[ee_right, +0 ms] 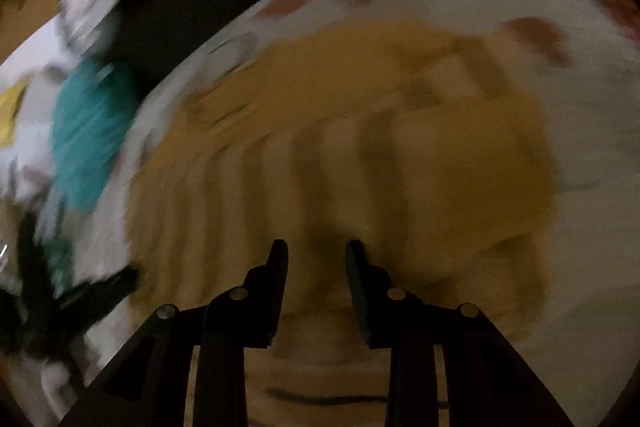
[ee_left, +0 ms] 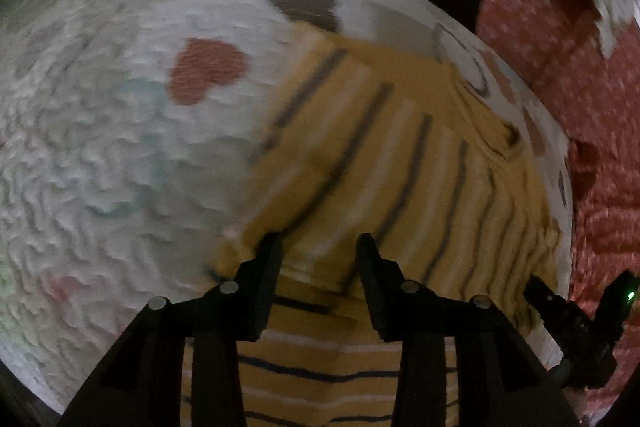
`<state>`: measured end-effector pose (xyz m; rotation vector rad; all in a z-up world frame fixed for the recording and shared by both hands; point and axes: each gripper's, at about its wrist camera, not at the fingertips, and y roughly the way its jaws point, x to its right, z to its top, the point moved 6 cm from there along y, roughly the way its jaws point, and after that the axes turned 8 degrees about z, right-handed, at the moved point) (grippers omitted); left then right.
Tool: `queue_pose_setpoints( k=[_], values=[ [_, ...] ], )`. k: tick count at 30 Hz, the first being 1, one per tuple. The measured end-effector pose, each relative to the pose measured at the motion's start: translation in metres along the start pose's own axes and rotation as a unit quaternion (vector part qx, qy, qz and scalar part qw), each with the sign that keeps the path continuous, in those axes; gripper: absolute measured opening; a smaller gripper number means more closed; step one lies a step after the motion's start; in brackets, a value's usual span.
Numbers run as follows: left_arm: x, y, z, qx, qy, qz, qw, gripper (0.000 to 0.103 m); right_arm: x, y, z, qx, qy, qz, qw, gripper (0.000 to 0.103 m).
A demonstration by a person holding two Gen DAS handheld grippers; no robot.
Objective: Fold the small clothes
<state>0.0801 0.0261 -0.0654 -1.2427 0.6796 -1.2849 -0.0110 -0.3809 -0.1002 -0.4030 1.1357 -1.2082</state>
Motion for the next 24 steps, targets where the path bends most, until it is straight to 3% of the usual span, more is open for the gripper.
queue_pose_setpoints(
  k=[1, 4, 6, 8, 11, 17, 22, 24],
  values=[
    [-0.007, 0.0, 0.0, -0.004, -0.01, -0.008, 0.9999, 0.024, 0.013, -0.007, 0.004, 0.01, 0.028, 0.012, 0.999, 0.029],
    [-0.026, -0.008, -0.008, -0.006, -0.035, -0.029, 0.999, 0.022, 0.028, -0.023, 0.002, 0.027, 0.07, 0.031, 0.997, 0.029],
    [-0.04, -0.014, -0.023, -0.002, -0.032, 0.01, 0.9994, 0.033, 0.027, -0.035, -0.014, 0.029, 0.058, 0.019, 0.998, 0.03],
    [-0.045, -0.015, -0.039, -0.009, -0.033, 0.019, 0.9992, 0.037, 0.027, -0.039, -0.037, 0.008, 0.056, 0.002, 0.998, 0.039],
    [-0.06, -0.021, -0.069, -0.03, -0.039, -0.016, 0.9986, 0.037, 0.035, -0.045, -0.07, -0.017, 0.071, 0.003, 0.997, 0.049],
    [-0.068, -0.04, -0.129, -0.014, 0.01, -0.035, 0.9992, 0.038, 0.05, -0.072, -0.147, -0.018, 0.113, 0.061, 0.992, 0.049],
    [-0.08, -0.051, -0.18, -0.031, 0.005, -0.071, 0.997, 0.042, 0.05, -0.093, -0.203, -0.026, 0.116, 0.092, 0.989, 0.049],
    [-0.086, -0.051, -0.196, -0.047, -0.007, -0.085, 0.9952, 0.043, 0.051, -0.096, -0.224, -0.05, 0.127, 0.104, 0.985, 0.049]
  ],
)
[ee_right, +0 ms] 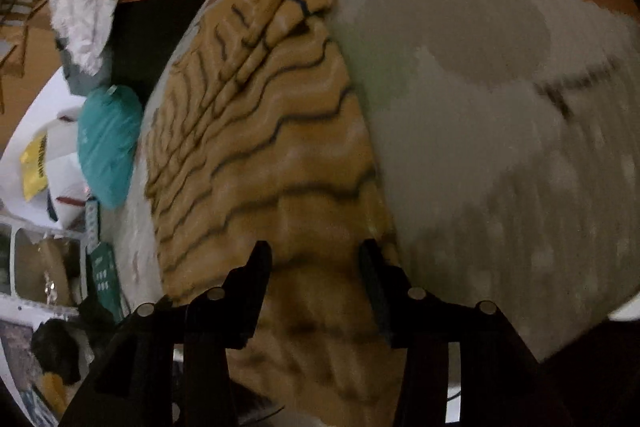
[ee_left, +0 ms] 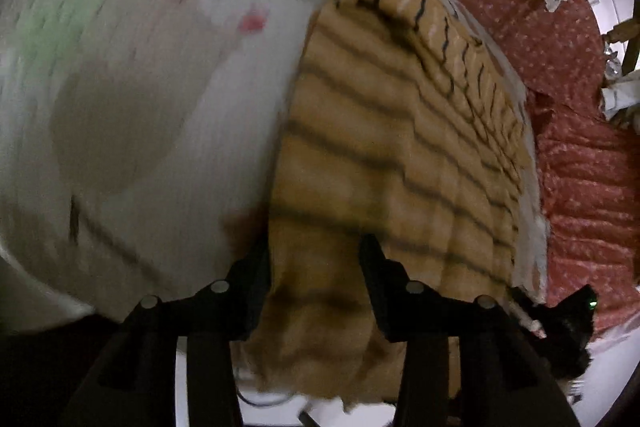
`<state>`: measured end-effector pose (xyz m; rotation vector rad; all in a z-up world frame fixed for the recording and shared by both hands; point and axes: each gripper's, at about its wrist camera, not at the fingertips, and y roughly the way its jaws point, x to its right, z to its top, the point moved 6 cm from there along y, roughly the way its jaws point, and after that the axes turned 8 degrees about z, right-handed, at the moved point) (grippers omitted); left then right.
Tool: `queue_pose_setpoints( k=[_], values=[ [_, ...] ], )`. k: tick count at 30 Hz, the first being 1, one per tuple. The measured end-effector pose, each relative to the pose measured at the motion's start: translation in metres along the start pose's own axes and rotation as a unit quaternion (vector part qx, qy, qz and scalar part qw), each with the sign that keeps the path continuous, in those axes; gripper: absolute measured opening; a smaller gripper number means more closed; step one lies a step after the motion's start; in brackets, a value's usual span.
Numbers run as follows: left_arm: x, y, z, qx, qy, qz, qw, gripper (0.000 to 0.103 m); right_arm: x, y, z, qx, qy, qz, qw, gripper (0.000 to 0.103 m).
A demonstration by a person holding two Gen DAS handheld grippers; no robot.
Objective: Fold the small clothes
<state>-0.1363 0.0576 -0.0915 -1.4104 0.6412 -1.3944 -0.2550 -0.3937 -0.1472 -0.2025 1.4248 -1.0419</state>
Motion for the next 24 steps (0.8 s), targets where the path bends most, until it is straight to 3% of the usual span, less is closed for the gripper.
queue_pose_setpoints(
  k=[4, 10, 21, 23, 24],
  values=[
    [-0.011, 0.008, -0.029, -0.035, -0.031, -0.024, 0.9986, 0.044, 0.007, 0.0, -0.034, -0.025, 0.015, 0.026, 0.999, 0.049],
    [-0.004, 0.026, -0.058, -0.08, -0.046, -0.024, 0.9955, 0.046, 0.003, 0.007, -0.057, -0.046, 0.006, 0.01, 0.999, 0.05],
    [0.021, 0.044, -0.101, -0.128, 0.031, 0.012, 0.9912, 0.052, 0.001, 0.016, -0.081, -0.06, -0.026, -0.025, 0.998, 0.05],
    [0.023, 0.042, -0.104, -0.131, 0.046, 0.02, 0.9901, 0.038, 0.0, 0.017, -0.087, -0.06, -0.032, -0.032, 0.997, 0.05],
    [0.025, 0.042, -0.105, -0.135, 0.052, 0.022, 0.9892, 0.012, 0.0, 0.018, -0.091, -0.063, -0.036, -0.039, 0.997, 0.05]
  ],
)
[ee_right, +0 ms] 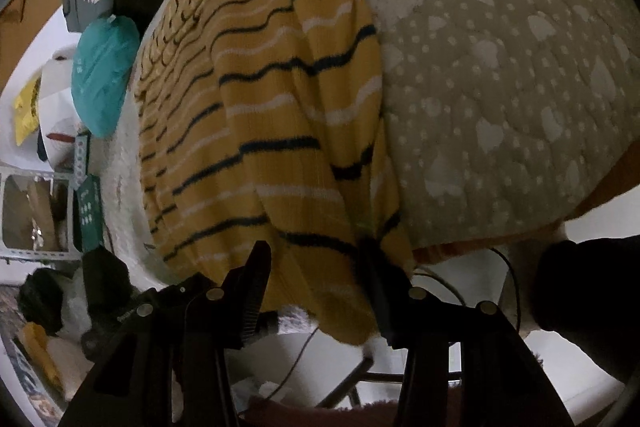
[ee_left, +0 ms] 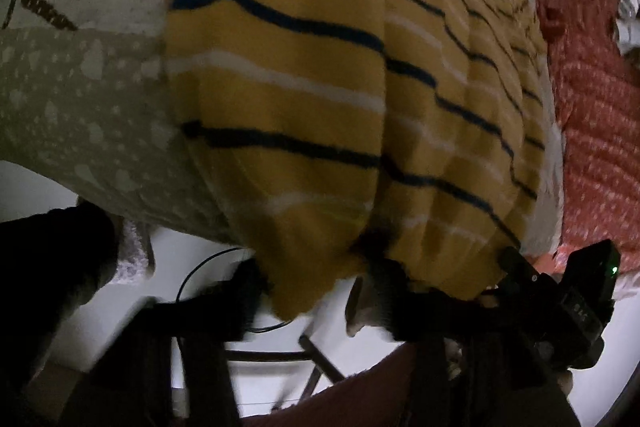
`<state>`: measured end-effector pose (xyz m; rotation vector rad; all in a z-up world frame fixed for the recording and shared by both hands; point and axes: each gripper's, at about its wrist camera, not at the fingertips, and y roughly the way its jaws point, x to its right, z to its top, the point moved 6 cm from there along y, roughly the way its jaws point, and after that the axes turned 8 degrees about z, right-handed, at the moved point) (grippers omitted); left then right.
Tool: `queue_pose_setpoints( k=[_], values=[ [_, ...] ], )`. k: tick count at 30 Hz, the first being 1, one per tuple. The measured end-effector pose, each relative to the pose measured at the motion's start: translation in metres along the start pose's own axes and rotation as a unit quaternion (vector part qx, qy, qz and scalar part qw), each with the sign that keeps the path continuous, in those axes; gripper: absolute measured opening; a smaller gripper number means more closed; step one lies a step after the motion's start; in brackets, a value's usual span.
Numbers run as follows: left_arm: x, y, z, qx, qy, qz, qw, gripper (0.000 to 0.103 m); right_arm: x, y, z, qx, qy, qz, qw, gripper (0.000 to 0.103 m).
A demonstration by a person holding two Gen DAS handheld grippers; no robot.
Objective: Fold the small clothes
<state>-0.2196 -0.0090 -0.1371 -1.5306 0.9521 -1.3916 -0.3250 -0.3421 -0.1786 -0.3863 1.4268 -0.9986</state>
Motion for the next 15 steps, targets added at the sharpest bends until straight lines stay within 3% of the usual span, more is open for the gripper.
queue_pose_setpoints(
  k=[4, 5, 6, 7, 15],
  values=[
    [0.003, -0.015, -0.004, 0.014, 0.006, -0.003, 0.9999, 0.008, 0.003, 0.003, -0.005, -0.008, -0.017, -0.026, 0.999, 0.046],
    [0.004, -0.021, -0.005, 0.021, 0.004, -0.009, 0.9997, 0.008, 0.001, 0.002, -0.004, -0.006, -0.024, -0.031, 0.999, 0.036],
    [0.004, -0.026, -0.005, 0.027, 0.001, -0.016, 0.9995, 0.008, -0.003, -0.001, -0.002, -0.002, -0.035, -0.029, 0.999, 0.018],
    [0.005, -0.033, -0.005, 0.034, -0.004, -0.026, 0.9991, 0.008, -0.006, -0.005, -0.001, 0.003, -0.041, -0.022, 0.999, 0.014],
    [0.012, -0.095, 0.007, 0.099, -0.021, -0.093, 0.9905, 0.008, -0.048, -0.047, 0.024, 0.067, -0.107, 0.022, 0.992, 0.009]
  ],
)
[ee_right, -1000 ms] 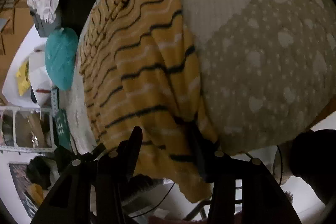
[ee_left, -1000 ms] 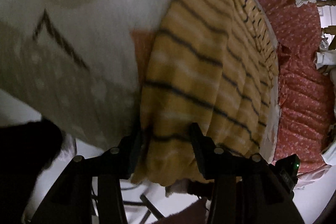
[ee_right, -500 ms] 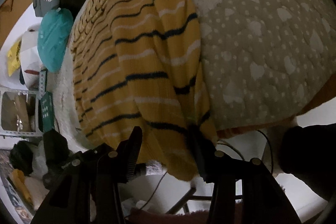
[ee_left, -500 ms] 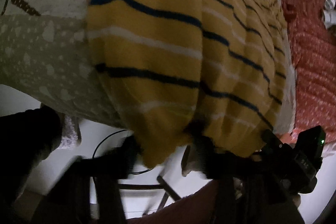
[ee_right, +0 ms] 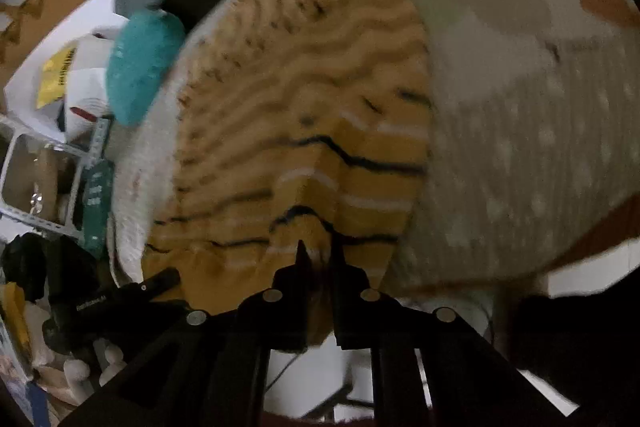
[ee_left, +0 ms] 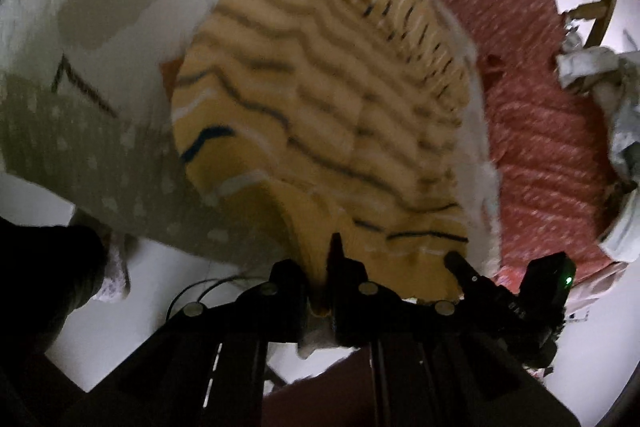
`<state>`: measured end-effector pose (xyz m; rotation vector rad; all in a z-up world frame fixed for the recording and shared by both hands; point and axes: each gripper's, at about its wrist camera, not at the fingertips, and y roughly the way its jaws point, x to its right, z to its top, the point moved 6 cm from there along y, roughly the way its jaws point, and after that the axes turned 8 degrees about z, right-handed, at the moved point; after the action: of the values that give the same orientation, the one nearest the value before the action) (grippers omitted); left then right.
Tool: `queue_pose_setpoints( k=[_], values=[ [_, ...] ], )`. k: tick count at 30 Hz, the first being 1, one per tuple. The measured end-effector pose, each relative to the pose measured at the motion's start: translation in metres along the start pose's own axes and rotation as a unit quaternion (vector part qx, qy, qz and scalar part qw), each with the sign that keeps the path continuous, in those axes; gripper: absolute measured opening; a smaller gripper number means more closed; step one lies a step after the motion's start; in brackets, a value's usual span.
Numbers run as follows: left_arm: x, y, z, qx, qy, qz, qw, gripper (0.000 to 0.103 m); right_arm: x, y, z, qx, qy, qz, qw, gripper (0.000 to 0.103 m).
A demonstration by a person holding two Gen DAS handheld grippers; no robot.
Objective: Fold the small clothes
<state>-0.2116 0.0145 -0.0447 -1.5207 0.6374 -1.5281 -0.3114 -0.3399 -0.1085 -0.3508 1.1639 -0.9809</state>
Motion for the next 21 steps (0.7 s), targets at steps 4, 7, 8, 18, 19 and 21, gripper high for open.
queue_pose_setpoints(
  k=[4, 7, 8, 18, 19, 21],
  values=[
    [0.015, -0.014, 0.023, 0.018, -0.005, -0.022, 0.9996, 0.008, -0.017, -0.01, 0.025, 0.019, -0.009, 0.018, 1.0, 0.008],
    [0.027, -0.022, 0.049, 0.034, 0.0, -0.027, 0.9991, 0.008, -0.028, -0.012, 0.052, 0.029, -0.017, 0.028, 0.999, 0.008],
    [0.032, -0.023, 0.058, 0.039, 0.001, -0.028, 0.9989, 0.008, -0.031, -0.012, 0.059, 0.032, -0.019, 0.028, 0.999, 0.008],
    [0.077, -0.017, 0.159, 0.083, 0.024, -0.004, 0.9962, 0.008, -0.059, 0.008, 0.163, 0.074, -0.054, 0.011, 0.996, 0.008],
    [0.081, -0.014, 0.169, 0.086, 0.024, -0.001, 0.996, 0.008, -0.059, 0.012, 0.172, 0.075, -0.053, 0.008, 0.996, 0.008],
    [0.086, -0.006, 0.192, 0.09, 0.024, 0.003, 0.9957, 0.008, -0.059, 0.025, 0.192, 0.076, -0.054, 0.003, 0.996, 0.008]
  ],
)
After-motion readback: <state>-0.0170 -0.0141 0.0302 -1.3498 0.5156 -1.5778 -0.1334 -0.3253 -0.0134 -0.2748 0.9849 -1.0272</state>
